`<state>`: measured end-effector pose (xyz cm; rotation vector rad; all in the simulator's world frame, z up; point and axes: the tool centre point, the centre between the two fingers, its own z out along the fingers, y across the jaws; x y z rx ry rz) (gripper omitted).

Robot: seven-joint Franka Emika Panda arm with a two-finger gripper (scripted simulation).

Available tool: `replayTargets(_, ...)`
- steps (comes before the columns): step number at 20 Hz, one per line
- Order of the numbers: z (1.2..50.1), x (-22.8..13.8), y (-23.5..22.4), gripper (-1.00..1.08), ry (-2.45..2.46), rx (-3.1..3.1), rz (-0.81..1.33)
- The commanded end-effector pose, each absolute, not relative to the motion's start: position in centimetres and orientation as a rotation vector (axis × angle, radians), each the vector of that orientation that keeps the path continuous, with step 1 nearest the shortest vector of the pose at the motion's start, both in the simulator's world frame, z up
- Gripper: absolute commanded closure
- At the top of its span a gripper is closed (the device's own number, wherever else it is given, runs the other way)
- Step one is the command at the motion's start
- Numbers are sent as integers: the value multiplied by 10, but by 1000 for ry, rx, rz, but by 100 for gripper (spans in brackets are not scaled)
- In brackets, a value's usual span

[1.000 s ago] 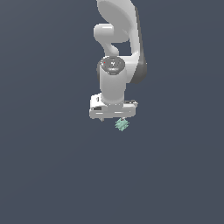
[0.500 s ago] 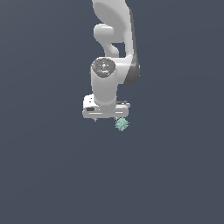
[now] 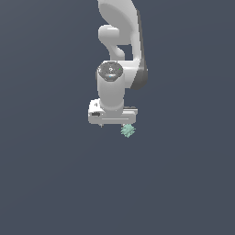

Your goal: Pick up the object and move it to a goal position.

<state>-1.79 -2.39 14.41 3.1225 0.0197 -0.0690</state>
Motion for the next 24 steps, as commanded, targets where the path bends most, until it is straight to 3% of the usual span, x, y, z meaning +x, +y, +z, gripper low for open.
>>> replayTargets(1, 142, -19, -21, -92, -22, 3123, -67)
replayTargets(24, 111, -42, 31, -92, -785, 3033, -24)
